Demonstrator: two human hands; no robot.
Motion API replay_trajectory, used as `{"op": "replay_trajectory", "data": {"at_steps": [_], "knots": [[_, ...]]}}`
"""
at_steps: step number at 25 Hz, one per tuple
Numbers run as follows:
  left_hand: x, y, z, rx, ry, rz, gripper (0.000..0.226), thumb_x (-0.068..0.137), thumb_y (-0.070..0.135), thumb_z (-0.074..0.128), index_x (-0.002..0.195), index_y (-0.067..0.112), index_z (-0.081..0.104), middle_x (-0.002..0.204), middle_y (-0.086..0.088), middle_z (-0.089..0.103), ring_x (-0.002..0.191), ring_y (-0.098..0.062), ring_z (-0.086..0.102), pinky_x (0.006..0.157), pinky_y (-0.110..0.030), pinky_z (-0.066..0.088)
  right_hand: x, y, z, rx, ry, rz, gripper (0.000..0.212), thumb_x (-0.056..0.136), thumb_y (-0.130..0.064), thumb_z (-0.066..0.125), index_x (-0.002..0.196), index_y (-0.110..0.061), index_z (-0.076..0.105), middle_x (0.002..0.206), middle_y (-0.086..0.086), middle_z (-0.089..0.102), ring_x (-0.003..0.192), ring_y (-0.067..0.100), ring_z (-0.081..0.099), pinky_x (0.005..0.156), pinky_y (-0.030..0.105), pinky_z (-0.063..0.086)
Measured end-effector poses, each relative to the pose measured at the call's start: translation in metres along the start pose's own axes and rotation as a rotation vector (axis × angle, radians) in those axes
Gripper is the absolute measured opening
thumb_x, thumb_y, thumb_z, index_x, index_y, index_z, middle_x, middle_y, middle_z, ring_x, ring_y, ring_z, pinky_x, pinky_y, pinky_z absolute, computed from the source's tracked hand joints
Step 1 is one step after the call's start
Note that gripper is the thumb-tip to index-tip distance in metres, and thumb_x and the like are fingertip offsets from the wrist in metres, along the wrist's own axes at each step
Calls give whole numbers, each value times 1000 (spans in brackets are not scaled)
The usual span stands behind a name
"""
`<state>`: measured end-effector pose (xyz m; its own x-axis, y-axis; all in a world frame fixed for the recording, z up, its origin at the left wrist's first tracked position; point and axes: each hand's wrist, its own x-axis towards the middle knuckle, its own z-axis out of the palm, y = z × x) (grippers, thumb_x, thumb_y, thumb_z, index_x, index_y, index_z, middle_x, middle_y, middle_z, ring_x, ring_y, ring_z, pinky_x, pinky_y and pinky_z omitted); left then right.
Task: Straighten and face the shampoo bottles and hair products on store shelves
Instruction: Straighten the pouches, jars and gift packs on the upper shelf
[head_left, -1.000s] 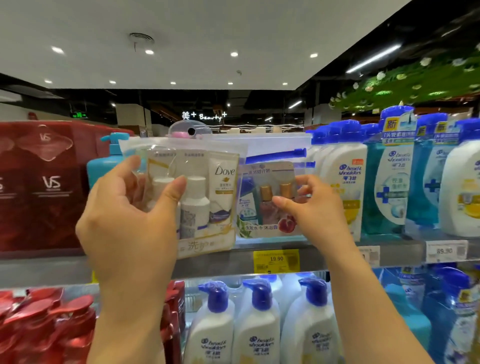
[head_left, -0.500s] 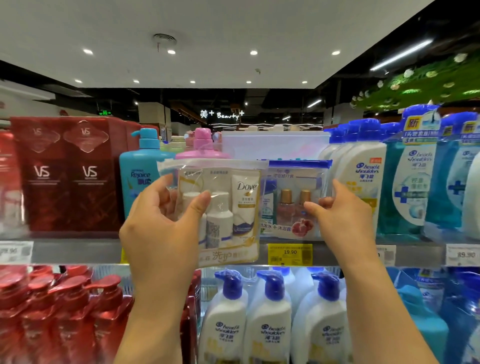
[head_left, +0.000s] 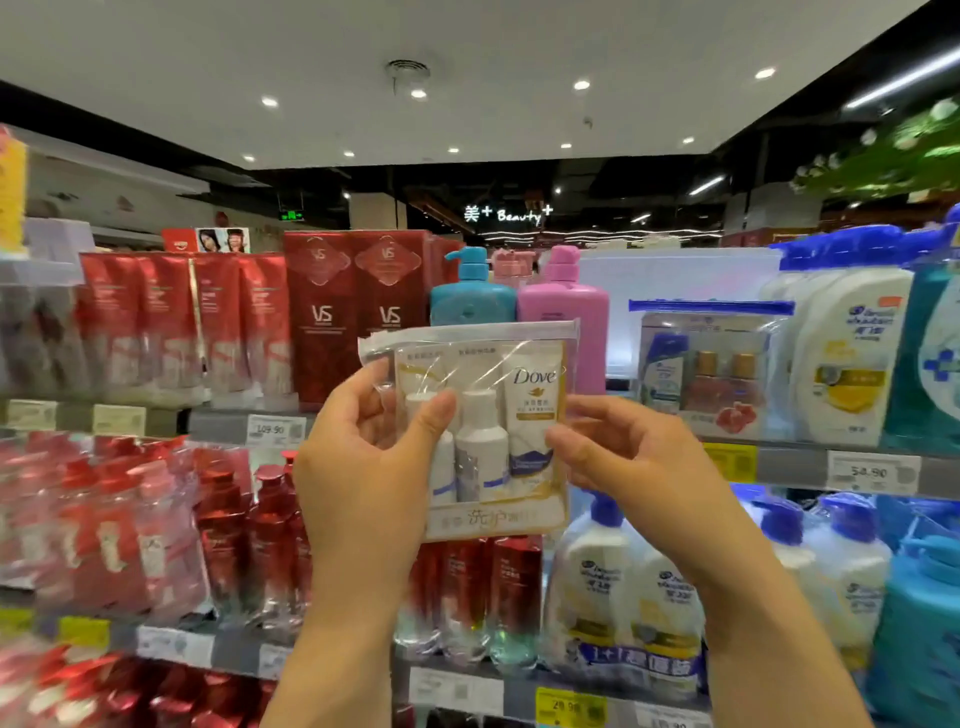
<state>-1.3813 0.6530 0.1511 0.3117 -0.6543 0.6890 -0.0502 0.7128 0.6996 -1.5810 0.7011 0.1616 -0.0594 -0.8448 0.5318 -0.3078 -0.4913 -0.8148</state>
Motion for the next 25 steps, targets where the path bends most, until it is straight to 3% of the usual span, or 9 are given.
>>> {"op": "replay_trajectory", "data": {"at_steps": [2, 6, 8, 11, 14, 17, 20, 23, 25], "knots": [[5, -2, -44, 39, 7, -36, 50, 62, 61, 80, 107, 44, 64, 95, 23, 72, 90, 3, 69, 74, -23, 57, -6, -1, 47, 132, -109, 9, 33, 69, -47, 87, 100, -42, 74, 100, -8, 80, 92, 11, 77, 72, 19, 59], [15, -12, -154, 81, 45, -110, 61, 64, 54, 80, 118, 30, 66, 101, 12, 75, 96, -6, 70, 80, -37, 58, -16, -8, 157, 279, -202, 32, 35, 65, -23, 92, 95, -29, 74, 94, 6, 81, 83, 22, 79, 64, 29, 62], [19, -13, -206, 121, 61, -128, 55, 67, 51, 81, 117, 35, 66, 101, 14, 74, 96, -3, 70, 79, -33, 59, -16, -10, 209, 357, -227, 52, 36, 59, -23, 90, 91, -22, 75, 91, 9, 81, 76, 21, 78, 55, 24, 59], [31, -15, -277, 211, 97, -136, 34, 70, 54, 80, 98, 61, 62, 96, 33, 69, 94, 11, 65, 74, -17, 55, -12, -18, 283, 428, -283, 60, 39, 56, -23, 88, 93, -17, 75, 89, 9, 81, 70, 18, 77, 51, 20, 56], [46, -23, -341, 284, 177, -175, 63, 64, 69, 75, 120, 46, 59, 103, 29, 68, 99, 9, 63, 80, -22, 55, -4, -29, 354, 454, -354, 46, 42, 57, -26, 88, 97, -18, 76, 93, 7, 81, 78, 22, 78, 59, 27, 59], [64, -43, -392, 378, 222, -183, 75, 64, 78, 65, 128, 40, 54, 93, 42, 64, 92, 18, 60, 68, -10, 52, 14, -31, 415, 496, -407, 56, 42, 56, -27, 87, 95, -18, 76, 92, 7, 81, 81, 24, 78, 59, 26, 59], [93, -67, -434, 419, 240, -232, 79, 58, 88, 60, 121, 40, 60, 97, 29, 70, 92, 7, 66, 75, -26, 58, 45, -28, 476, 545, -449, 52, 49, 57, -28, 86, 102, -15, 74, 95, 6, 81, 86, 24, 78, 65, 30, 62], [137, -102, -479, 424, 271, -233, 65, 54, 88, 62, 103, 45, 64, 97, 22, 73, 91, -3, 70, 77, -39, 59, 87, -21, 548, 580, -495, 23, 51, 56, -28, 86, 103, -16, 73, 95, 5, 81, 85, 23, 78, 62, 28, 61], [171, -120, -508, 452, 298, -205, 74, 58, 86, 61, 113, 37, 65, 103, 15, 73, 94, -8, 70, 81, -42, 58, 118, -20, 596, 572, -563, 13, 46, 63, -23, 86, 106, -15, 72, 95, 3, 81, 85, 21, 78, 62, 24, 60]]}}
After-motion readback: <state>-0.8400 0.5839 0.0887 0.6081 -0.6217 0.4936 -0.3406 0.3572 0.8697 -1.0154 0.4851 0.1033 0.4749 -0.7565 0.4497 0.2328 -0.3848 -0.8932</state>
